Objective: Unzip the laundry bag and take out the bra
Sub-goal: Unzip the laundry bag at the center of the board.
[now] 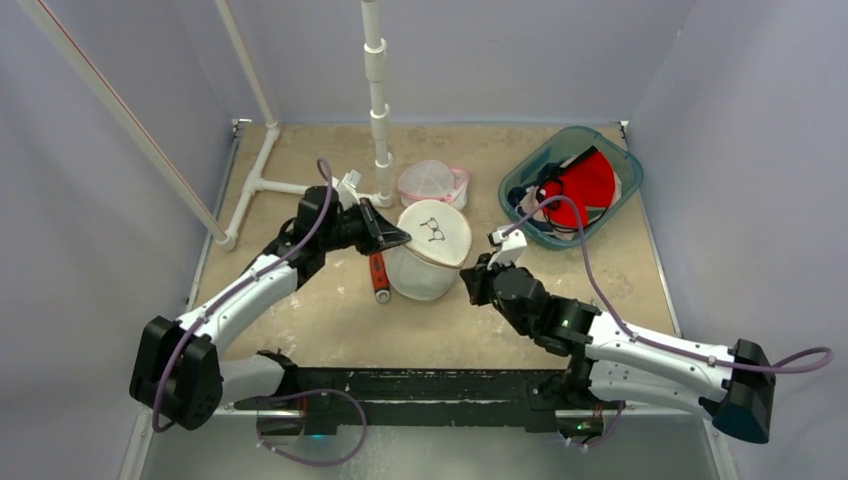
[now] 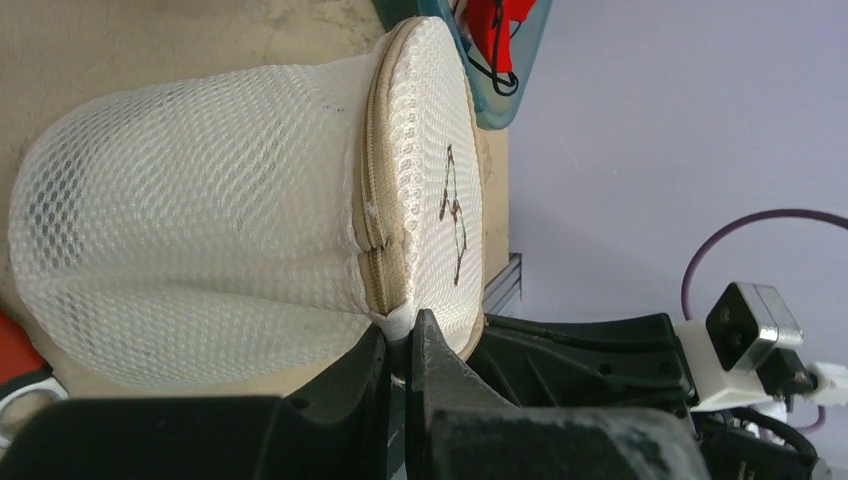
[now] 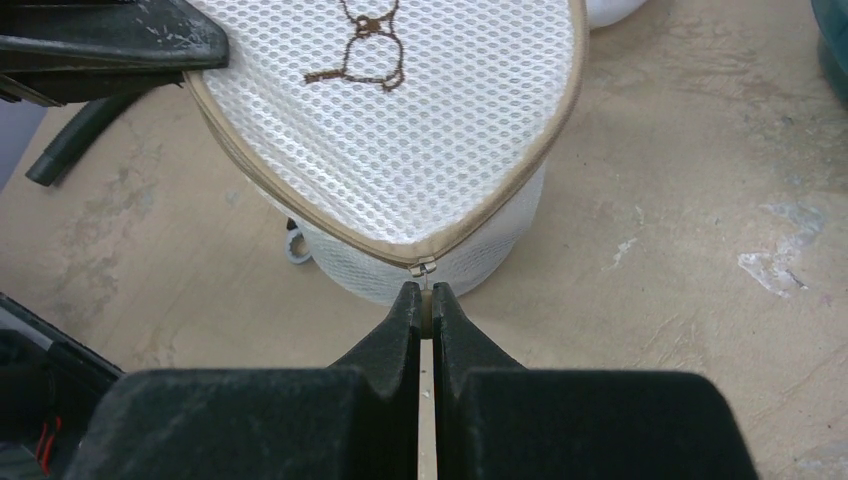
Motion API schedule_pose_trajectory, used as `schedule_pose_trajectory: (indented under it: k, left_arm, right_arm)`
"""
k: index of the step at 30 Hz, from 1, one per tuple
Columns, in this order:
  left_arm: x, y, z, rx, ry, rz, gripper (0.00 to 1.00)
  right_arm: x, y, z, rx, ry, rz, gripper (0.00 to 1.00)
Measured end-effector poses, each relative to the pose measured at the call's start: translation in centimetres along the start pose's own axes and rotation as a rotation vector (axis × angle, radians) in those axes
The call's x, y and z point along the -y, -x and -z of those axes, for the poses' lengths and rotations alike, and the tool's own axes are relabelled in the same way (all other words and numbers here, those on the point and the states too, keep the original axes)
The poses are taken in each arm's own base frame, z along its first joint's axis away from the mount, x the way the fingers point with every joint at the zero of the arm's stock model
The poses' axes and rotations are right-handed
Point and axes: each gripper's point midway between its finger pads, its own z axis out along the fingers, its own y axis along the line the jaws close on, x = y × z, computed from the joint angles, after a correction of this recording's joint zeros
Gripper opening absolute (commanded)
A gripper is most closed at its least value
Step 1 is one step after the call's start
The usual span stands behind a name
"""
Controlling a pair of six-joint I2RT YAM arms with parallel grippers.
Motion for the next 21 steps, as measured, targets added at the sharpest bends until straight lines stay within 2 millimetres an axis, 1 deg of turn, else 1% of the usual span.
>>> schedule_pose_trajectory:
  k: [3, 8, 12, 15, 16, 17, 18, 20, 21]
  left_arm:
    - [0.6, 0.7, 0.5, -0.019, -0.009, -0.057, 0.00]
    - [1.7, 0.6, 0.3, -0.080, -0.060, -0.114, 0.00]
    - [3.6, 0.9, 0.1, -0.115, -0.133, -0.159, 0.00]
    - [5.6, 1.5, 0.1, -0.130, -0.206, -0.228, 0.00]
    - [6.2, 1.7, 0.0, -0.133, -0.233, -0.257, 0.06]
    - [6.5, 1.8, -0.1, -0.135, -0.248, -0.272, 0.15]
    - [6.6, 2.0, -0.4, -0.135, -0.263, -0.289, 0.22]
    - [6.0, 2.1, -1.1, -0.134, -0.273, -0.299, 0.46]
    - [5.3, 2.1, -1.4, -0.130, -0.267, -0.295, 0.56]
  right_arm:
    - [0.2, 0.6, 0.3, 0.022, -0.007, -0.024, 0.00]
    - [0.5, 1.8, 1.2, 0.062, -0.007, -0.044, 0.00]
    - [0.5, 2.8, 2.0, 0.092, 0.006, -0.055, 0.00]
    - [0.3, 3.9, 2.8, 0.125, 0.035, -0.056, 0.00]
    - [0.2, 4.4, 3.0, 0.140, 0.045, -0.056, 0.00]
    - [0.0, 4.7, 3.2, 0.152, 0.057, -0.056, 0.00]
    - [-0.2, 5.0, 3.4, 0.160, 0.069, -0.055, 0.00]
    - [-0.6, 5.2, 3.4, 0.167, 0.091, -0.049, 0.00]
    - [-0.8, 5.3, 3.4, 0.167, 0.099, -0.047, 0.00]
